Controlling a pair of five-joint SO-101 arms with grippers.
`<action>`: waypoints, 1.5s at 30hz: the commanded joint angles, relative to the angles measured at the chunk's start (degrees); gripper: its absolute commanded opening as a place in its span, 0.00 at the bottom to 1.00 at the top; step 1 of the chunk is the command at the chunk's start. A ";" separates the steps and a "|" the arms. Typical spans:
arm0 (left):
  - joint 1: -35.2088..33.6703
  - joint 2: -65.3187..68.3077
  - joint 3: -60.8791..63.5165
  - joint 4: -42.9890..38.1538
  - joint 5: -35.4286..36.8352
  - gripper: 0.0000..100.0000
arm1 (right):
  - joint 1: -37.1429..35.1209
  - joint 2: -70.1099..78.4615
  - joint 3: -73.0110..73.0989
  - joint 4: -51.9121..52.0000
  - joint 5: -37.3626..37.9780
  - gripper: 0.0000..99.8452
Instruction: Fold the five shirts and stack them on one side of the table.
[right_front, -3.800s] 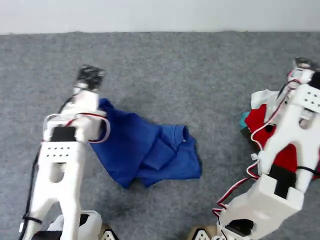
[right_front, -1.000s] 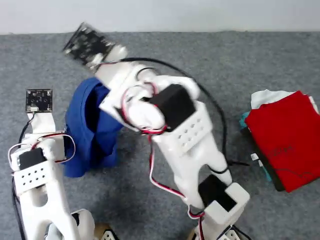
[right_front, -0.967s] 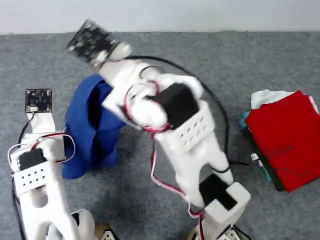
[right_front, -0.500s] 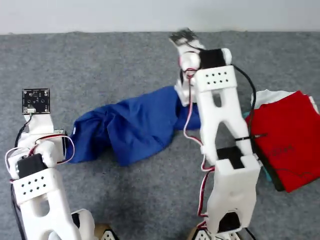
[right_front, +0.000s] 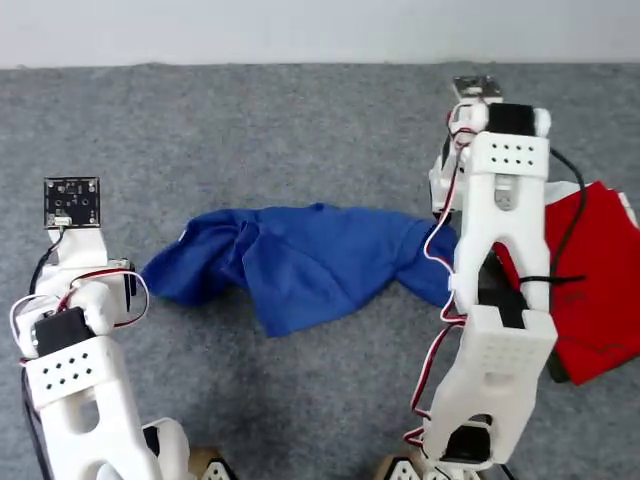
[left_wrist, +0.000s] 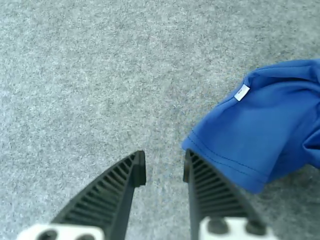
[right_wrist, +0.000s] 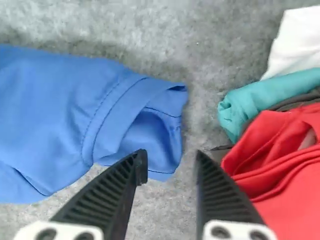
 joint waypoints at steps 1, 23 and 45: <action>-0.09 -1.05 0.31 0.44 -0.44 0.14 | -4.88 -6.73 1.58 2.51 -0.26 0.20; -0.35 -1.41 5.32 0.35 -0.53 0.14 | -54.55 5.93 15.03 -10.51 3.60 0.20; -0.35 -1.41 5.32 0.44 -0.53 0.14 | -45.05 15.96 8.44 -2.15 8.88 0.01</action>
